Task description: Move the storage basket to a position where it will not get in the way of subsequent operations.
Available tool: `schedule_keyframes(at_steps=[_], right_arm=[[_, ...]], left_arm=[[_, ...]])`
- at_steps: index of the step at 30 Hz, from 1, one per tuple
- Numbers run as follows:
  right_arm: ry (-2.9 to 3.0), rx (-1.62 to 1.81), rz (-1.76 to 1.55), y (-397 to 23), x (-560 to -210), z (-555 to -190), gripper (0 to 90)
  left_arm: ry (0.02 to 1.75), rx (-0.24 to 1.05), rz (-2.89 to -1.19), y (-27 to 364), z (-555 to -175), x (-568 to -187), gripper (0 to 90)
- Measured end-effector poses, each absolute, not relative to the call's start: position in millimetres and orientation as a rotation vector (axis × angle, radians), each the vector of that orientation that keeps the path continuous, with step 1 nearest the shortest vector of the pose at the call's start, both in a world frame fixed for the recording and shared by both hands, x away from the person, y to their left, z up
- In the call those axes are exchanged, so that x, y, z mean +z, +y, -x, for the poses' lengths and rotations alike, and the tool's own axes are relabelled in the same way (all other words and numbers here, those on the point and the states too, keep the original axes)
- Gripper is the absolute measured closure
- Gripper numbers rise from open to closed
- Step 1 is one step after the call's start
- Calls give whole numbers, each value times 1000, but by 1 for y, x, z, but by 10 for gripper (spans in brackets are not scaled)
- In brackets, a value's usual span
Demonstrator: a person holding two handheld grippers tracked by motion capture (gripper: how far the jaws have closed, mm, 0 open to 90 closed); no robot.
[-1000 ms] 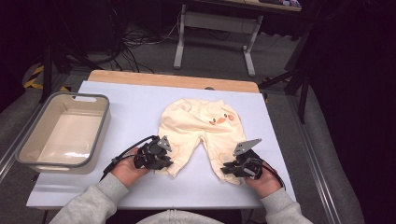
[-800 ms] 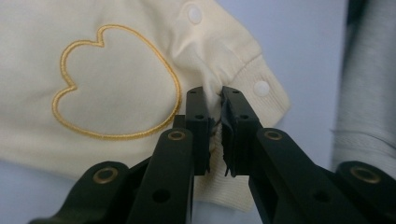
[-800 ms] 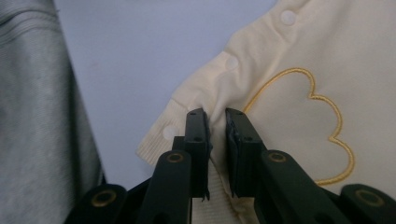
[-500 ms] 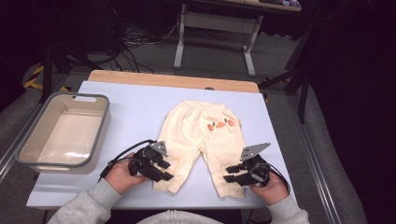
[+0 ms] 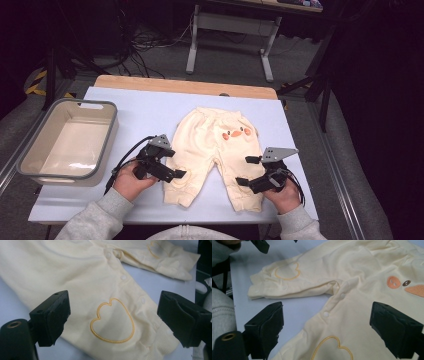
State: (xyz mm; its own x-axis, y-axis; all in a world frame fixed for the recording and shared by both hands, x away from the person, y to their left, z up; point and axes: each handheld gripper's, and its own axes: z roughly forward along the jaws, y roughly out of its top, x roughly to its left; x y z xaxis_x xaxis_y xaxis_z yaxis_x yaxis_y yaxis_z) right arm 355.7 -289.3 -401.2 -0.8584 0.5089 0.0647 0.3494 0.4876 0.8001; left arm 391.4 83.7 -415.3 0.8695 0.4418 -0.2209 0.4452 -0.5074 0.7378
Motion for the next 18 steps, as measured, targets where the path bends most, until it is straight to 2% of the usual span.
schedule_keyframes(at_steps=[3,6,12,18], right_arm=[[2511,1330,-751,-287,-400,-357,92],[2502,1345,-732,-281,-399,-358,56],[2532,1380,-694,-262,-401,-364,4],[2530,1416,-637,-245,-399,-366,3]], left_arm=[[663,0,-2111,88,-393,-411,116],[638,19,-2084,91,-394,-408,73],[663,117,-2035,95,-393,-401,48],[630,151,-2015,99,-396,-394,0]])
